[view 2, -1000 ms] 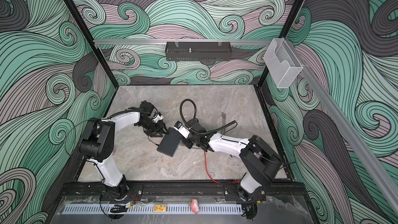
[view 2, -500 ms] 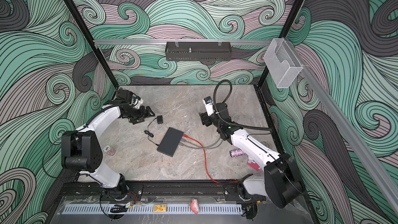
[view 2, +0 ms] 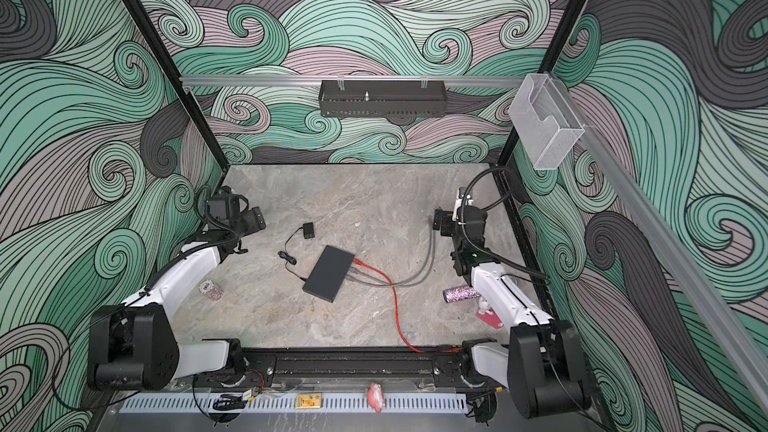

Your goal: Insert the plug into the switch port

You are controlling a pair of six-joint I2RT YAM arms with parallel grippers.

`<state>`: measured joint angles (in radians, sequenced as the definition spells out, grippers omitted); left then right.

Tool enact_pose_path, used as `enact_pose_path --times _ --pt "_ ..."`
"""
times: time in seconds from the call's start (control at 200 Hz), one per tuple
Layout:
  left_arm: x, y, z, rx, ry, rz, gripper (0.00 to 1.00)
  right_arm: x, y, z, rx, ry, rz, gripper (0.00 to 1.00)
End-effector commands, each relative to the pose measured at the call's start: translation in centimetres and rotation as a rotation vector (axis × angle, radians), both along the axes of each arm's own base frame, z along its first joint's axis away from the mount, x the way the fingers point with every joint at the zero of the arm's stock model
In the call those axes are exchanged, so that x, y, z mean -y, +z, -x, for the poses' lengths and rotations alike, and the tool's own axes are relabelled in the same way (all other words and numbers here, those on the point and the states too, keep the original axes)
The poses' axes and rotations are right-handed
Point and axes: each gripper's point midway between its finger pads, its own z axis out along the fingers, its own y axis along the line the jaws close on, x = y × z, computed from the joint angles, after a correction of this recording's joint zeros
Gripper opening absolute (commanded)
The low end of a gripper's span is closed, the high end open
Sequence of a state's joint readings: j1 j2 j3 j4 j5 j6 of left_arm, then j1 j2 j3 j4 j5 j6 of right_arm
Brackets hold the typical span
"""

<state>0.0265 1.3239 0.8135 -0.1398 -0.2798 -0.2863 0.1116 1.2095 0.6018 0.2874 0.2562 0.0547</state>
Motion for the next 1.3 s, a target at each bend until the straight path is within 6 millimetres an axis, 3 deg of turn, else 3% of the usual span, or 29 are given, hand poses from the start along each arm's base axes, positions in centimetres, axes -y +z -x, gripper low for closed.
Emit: enact_pose_path --times 0.0,0.11,0.135,0.27,0.345,0.435,0.51,0.605,0.655,0.735,0.851,0.896,1.296 --pt "-2.7 1.3 -1.5 0.07 0.077 -0.126 0.88 3.7 0.4 0.5 0.072 -0.186 0.023 0.99" --pt "-2.6 -0.5 -2.2 0.098 0.045 -0.155 0.87 5.6 -1.7 1.2 0.041 -0.269 0.061 1.0" --pt "-2.5 -1.9 -2.5 0.08 0.026 -0.165 0.87 5.8 -2.1 1.3 0.035 -0.274 0.068 1.0" --pt "-1.7 -5.1 -2.8 0.083 -0.024 -0.134 0.86 6.0 -4.9 1.3 -0.006 -0.271 0.037 1.0" --pt "-0.6 -5.3 -2.9 0.096 -0.092 -0.119 0.87 5.9 -5.9 1.4 -0.017 -0.264 0.044 1.0" --pt "1.8 -5.3 -2.7 0.175 -0.24 -0.102 0.86 4.8 -5.6 1.2 0.052 -0.196 0.016 1.0" --pt "3.4 -5.6 -1.7 0.289 -0.346 -0.128 0.86 1.8 -5.4 1.9 0.172 -0.064 0.08 0.99" --pt "2.4 -5.7 -1.7 0.27 -0.283 -0.133 0.86 -1.7 -5.8 2.1 0.244 0.06 0.184 0.99" --pt "1.4 -6.2 -2.2 0.173 -0.214 -0.108 0.87 -1.0 -6.2 2.0 0.248 0.033 0.162 0.99" --pt "1.6 -5.8 -2.4 0.244 -0.239 -0.139 0.88 -0.9 -7.0 1.1 0.161 0.042 0.149 0.99" --pt "1.4 -6.1 -2.4 0.202 -0.221 -0.12 0.88 0.3 -8.3 -1.4 0.03 0.062 0.027 0.99" --pt "1.6 -6.0 -2.4 0.219 -0.234 -0.131 0.99 0.7 -8.5 -1.2 0.014 0.087 -0.018 0.99" --pt "1.5 -5.9 -2.2 0.202 -0.222 -0.115 0.99 0.5 -8.3 -1.2 0.031 0.083 0.005 0.99"
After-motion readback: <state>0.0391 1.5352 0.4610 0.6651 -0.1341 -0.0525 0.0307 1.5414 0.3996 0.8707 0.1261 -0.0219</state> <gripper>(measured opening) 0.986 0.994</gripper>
